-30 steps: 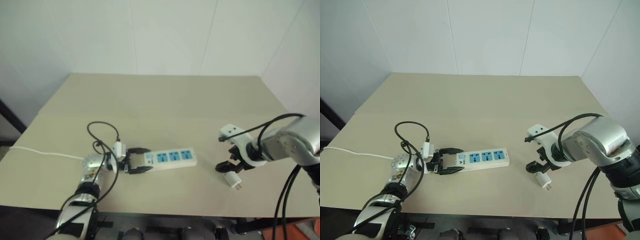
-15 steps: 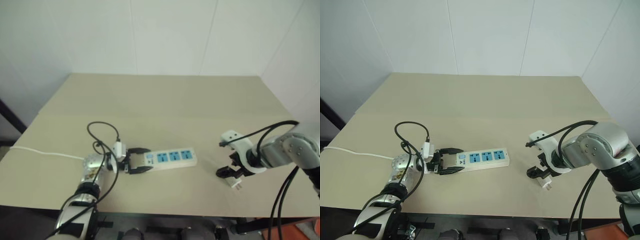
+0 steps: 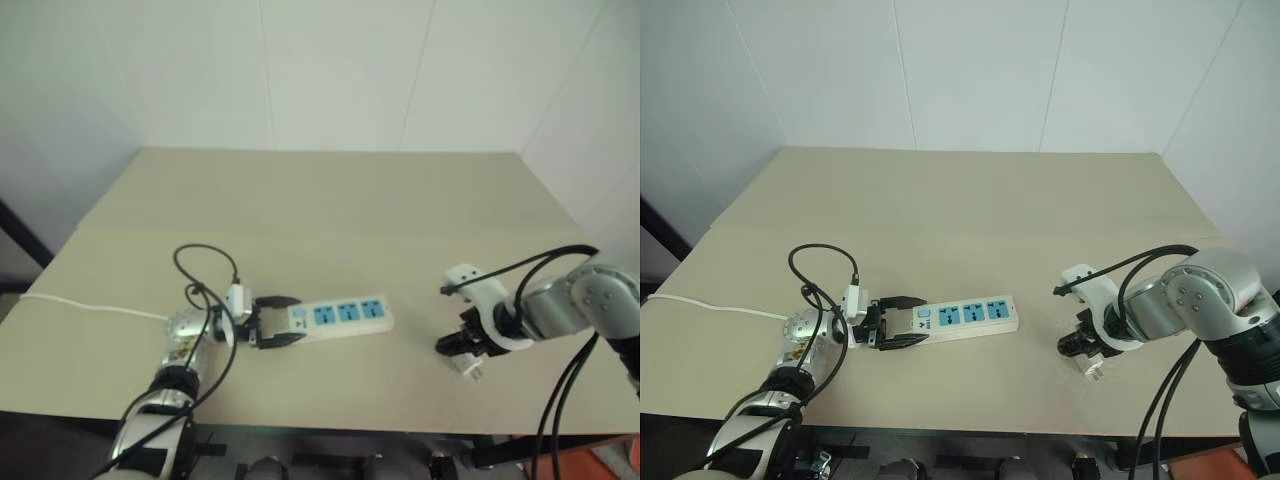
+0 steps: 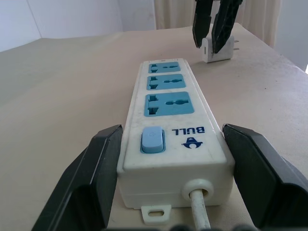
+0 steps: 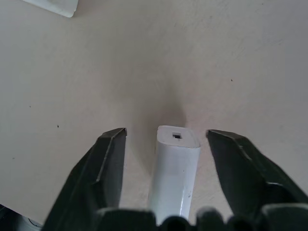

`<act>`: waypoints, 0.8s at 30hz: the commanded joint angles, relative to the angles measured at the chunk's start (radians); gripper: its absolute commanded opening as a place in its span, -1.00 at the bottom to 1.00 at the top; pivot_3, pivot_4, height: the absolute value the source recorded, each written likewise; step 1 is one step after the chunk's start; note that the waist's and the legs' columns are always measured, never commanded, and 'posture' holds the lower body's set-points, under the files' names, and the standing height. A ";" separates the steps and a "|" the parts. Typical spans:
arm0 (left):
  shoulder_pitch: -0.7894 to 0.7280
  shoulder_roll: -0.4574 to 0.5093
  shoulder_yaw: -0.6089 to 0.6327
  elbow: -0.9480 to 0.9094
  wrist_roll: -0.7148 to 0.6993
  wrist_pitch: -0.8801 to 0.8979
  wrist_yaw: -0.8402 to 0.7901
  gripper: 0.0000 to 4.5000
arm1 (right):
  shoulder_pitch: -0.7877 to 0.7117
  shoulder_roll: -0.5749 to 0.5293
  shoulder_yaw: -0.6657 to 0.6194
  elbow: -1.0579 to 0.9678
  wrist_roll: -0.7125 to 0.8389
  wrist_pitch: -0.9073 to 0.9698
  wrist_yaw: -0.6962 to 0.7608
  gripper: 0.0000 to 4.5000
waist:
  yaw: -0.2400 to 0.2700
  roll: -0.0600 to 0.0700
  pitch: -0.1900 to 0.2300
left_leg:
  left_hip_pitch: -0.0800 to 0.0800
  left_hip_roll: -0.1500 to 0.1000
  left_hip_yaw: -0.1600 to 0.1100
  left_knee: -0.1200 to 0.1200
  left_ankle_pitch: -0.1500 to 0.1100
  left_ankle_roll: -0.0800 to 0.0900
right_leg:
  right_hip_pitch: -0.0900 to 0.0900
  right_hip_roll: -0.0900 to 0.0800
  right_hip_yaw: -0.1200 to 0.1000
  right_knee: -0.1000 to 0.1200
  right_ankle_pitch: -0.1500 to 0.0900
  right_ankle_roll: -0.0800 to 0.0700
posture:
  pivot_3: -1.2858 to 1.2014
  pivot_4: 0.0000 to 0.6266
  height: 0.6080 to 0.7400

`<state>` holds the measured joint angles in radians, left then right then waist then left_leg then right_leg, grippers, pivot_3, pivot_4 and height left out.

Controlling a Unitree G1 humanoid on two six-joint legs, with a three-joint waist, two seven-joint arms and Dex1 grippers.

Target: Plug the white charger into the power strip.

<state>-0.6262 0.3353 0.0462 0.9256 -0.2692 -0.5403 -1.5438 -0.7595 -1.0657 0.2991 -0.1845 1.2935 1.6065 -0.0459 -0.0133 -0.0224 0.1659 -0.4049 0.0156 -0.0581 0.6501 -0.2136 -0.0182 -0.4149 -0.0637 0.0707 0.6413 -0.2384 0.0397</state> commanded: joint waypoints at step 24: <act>0.031 0.004 -0.048 -0.030 0.022 0.041 -0.021 0.39 | -0.030 0.123 -0.295 -0.234 0.093 -0.221 0.014 -0.50 | 0.001 -0.001 -0.002 | 0.000 0.001 -0.001 0.000 0.000 0.000 | 0.001 0.001 -0.001 -0.001 0.000 0.000 | 0.03 -0.52 1.00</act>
<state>-0.6208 0.3397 0.0347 0.9045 -0.2704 -0.5178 -1.5386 -0.8265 -0.9566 0.0655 -0.3640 1.4258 1.4613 -0.0434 -0.0126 -0.0229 0.1638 -0.4055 0.0161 -0.0592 0.6501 -0.2137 -0.0180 -0.4139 -0.0628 0.0699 0.6403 -0.2385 0.0400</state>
